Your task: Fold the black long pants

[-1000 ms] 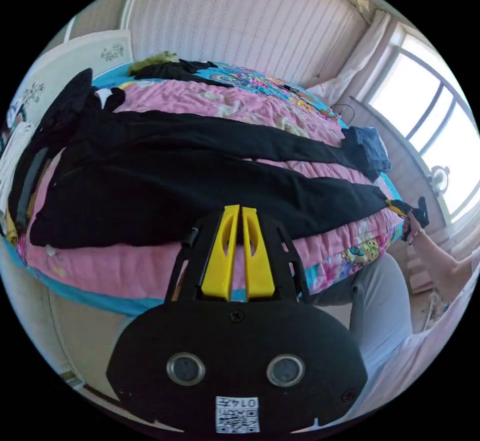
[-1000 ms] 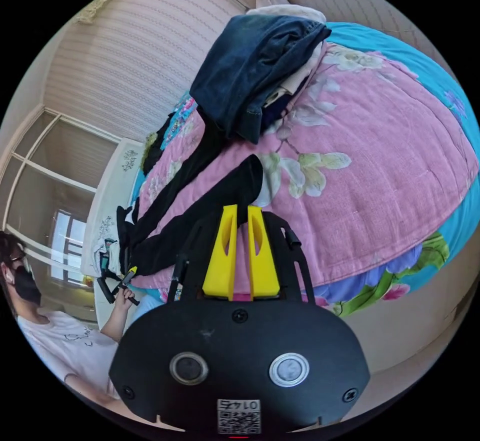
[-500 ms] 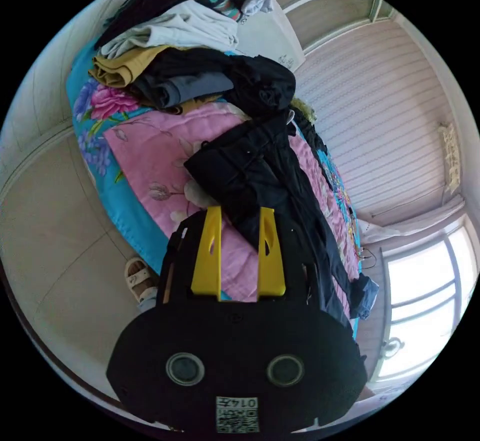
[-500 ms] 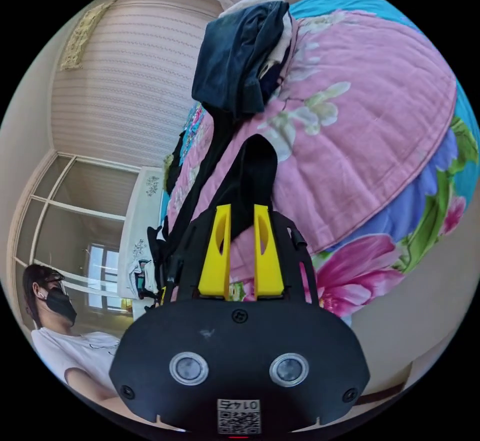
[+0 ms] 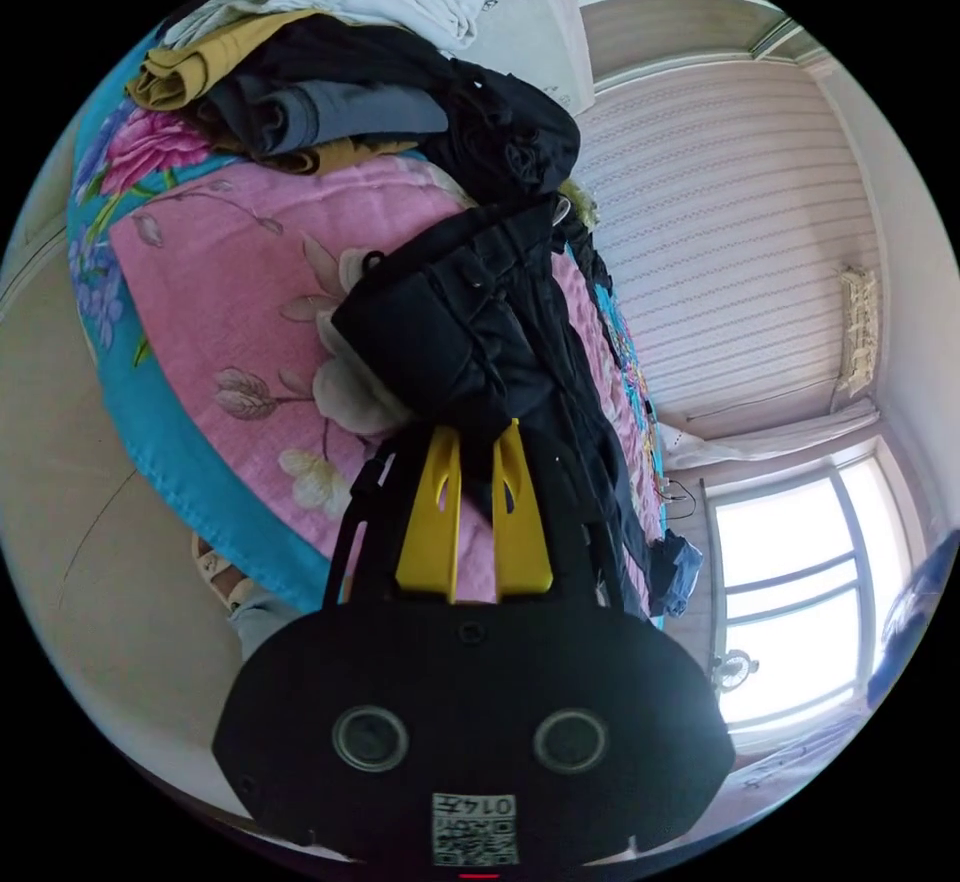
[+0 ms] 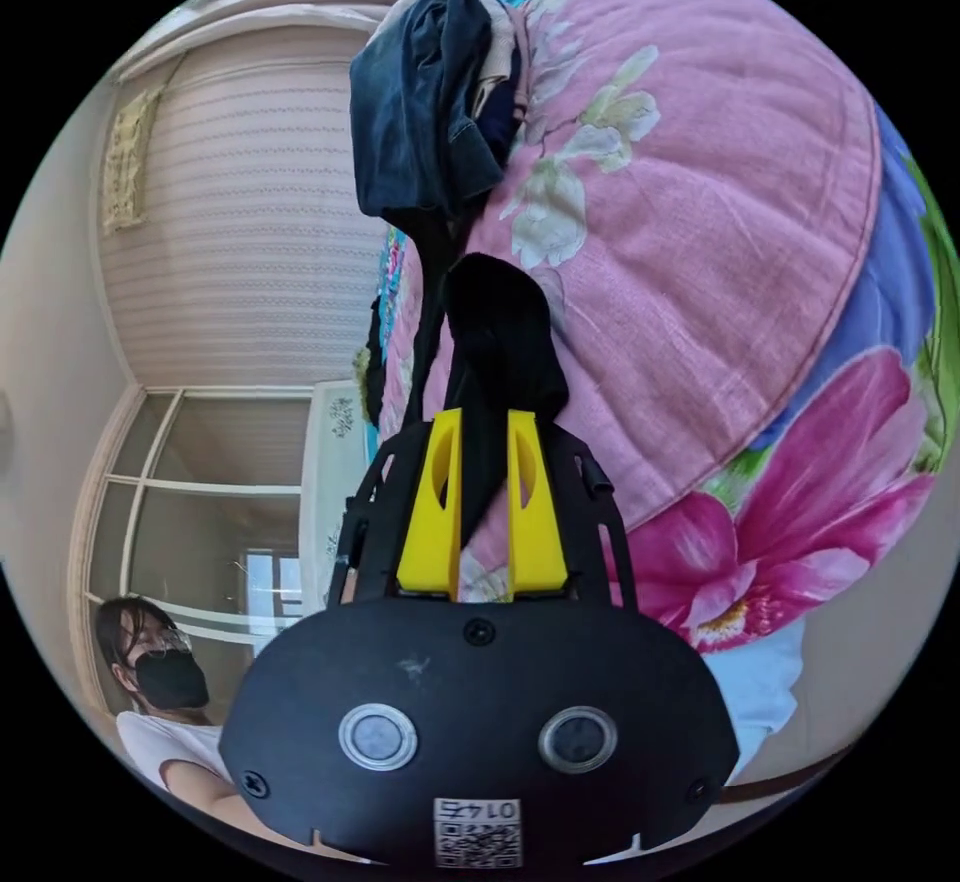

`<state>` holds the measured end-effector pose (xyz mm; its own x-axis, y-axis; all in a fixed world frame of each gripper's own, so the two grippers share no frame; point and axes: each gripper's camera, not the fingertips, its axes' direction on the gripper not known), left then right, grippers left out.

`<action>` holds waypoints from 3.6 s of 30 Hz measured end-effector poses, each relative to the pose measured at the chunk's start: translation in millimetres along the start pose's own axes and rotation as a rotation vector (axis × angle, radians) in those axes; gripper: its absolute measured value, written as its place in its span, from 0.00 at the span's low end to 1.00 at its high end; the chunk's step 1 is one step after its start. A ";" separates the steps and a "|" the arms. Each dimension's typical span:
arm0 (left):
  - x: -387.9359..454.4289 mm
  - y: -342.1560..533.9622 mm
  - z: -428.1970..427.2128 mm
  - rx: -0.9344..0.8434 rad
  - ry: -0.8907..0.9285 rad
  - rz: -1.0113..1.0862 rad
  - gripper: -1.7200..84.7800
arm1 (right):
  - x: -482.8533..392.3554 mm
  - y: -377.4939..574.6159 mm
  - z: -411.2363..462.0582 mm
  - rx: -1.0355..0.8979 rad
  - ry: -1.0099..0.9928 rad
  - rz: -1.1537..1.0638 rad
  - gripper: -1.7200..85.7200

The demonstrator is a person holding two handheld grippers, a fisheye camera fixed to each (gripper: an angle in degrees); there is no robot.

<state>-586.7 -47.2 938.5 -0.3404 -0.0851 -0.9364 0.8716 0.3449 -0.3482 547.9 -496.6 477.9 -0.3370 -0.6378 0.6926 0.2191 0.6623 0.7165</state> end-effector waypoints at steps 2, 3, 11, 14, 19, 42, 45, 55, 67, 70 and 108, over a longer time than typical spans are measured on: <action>0.6 -3.2 -5.0 0.003 0.015 -0.010 0.08 | 3.3 0.7 -0.1 0.025 -0.051 0.020 0.11; 2.8 -5.1 -8.2 0.004 0.015 -0.007 0.08 | 3.7 2.8 -2.9 0.035 -0.067 0.025 0.11; 35.7 -15.1 -15.4 -0.044 -0.112 0.075 0.12 | -2.2 1.2 -14.3 0.061 -0.024 -0.026 0.13; 50.1 -17.5 -11.7 -0.030 -0.095 0.085 0.13 | -19.9 -14.5 4.1 0.059 -0.067 -0.070 0.13; 52.1 -23.4 -16.5 -0.011 -0.031 0.044 0.07 | -56.1 -31.7 14.2 -0.015 0.058 -0.153 0.04; 209.5 -164.6 48.0 0.139 -0.092 0.215 0.14 | -173.1 -193.8 93.5 -0.129 -0.033 -0.279 0.08; 199.4 -141.7 37.0 0.097 -0.178 0.317 0.14 | -146.9 -162.3 93.0 -0.161 0.069 -0.326 0.10; 128.8 -90.3 56.0 0.075 -0.030 0.109 0.20 | -84.8 -133.6 115.4 0.108 -0.094 -0.151 0.11; 115.1 -125.2 63.0 0.047 0.163 -0.066 0.08 | -110.3 -150.2 109.1 -0.017 -0.166 -0.201 0.03; 127.7 -123.7 43.0 0.014 0.148 0.007 0.08 | -126.0 -142.4 88.0 -0.069 -0.103 -0.281 0.02; 84.2 -49.8 -50.0 -0.016 0.102 0.089 0.08 | -84.6 -147.7 122.1 -0.033 -0.077 -0.179 0.12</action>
<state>-676.4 -24.8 879.1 -0.2969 0.0417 -0.9540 0.8945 0.3618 -0.2625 432.3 -492.4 303.3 -0.4424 -0.7114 0.5460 0.1787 0.5267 0.8311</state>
